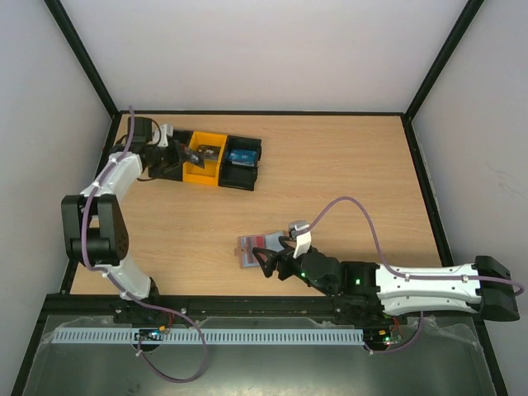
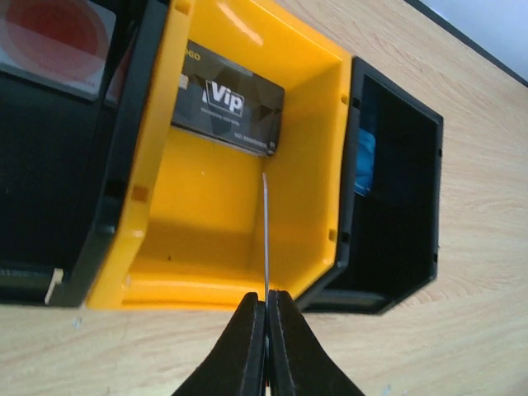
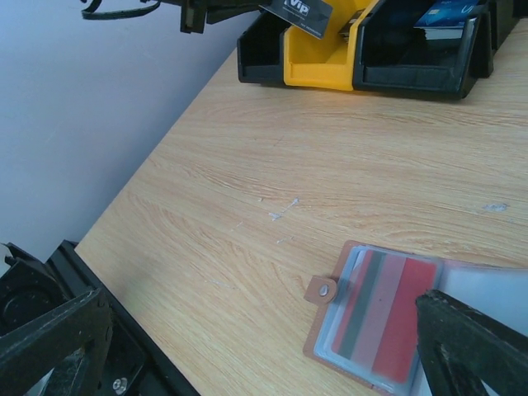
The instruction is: Take the credit cards out of the card holder
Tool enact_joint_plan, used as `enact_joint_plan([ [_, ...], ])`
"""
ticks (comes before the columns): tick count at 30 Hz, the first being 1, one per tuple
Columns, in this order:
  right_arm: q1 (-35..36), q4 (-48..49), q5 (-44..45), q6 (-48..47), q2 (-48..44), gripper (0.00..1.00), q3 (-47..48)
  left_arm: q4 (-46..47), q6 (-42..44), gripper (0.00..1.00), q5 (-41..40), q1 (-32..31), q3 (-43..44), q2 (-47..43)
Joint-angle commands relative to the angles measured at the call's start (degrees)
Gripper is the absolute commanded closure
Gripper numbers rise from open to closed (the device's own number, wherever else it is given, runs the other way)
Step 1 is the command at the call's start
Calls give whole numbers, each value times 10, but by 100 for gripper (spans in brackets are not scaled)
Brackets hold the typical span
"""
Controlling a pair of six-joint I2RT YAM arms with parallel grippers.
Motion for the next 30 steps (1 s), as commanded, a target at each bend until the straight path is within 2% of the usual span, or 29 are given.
enact_joint_plan([
  [1,3,-22,25,-13,8,2,30,-14,11,97,-10,3,56,48],
  [11,3,-31,34,-20,74,2,70,-10,2,97,-21,-8,133,138],
  [22,3,-34,37,-54,134,2,115,-12,15,97,-15,-10,184,189],
  [30,3,-36,32,-46,153,2,117,-20,13,97,-9,-15,212,217],
])
